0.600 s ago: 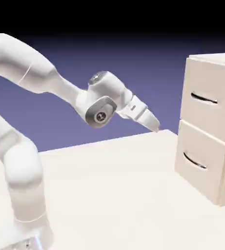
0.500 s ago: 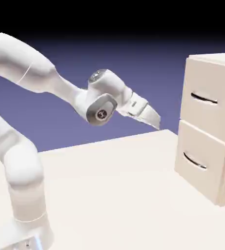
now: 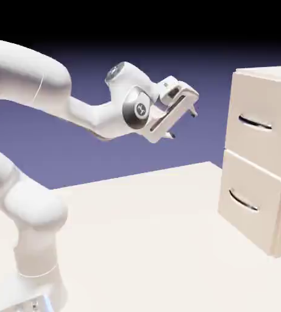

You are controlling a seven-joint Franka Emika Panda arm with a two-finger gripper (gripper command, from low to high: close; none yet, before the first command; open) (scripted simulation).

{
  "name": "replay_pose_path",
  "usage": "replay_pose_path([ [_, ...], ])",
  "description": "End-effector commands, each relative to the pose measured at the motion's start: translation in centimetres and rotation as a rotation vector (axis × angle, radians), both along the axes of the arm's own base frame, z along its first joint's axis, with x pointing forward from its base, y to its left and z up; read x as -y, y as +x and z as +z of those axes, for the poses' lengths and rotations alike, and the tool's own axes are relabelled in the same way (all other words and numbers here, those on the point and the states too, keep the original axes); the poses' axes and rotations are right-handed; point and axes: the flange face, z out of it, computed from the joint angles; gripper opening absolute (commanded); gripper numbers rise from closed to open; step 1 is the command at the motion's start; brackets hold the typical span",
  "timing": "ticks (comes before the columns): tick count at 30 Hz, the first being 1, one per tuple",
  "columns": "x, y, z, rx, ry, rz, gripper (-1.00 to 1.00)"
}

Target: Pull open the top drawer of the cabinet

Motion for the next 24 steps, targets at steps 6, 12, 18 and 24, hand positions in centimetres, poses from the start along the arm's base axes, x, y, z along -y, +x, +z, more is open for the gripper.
replay_pose_path([
  [6, 0.1, 0.6, 1.2, 0.090, -0.360, 0.239, 0.00],
  [12, 0.6, 1.7, 1.8, 0.174, -0.731, 0.441, 0.00],
  [18, 1.4, 3.5, 1.5, 0.241, -1.113, 0.609, 0.00],
  [24, 2.2, 5.8, 0.5, 0.282, -1.507, 0.747, 0.00],
])
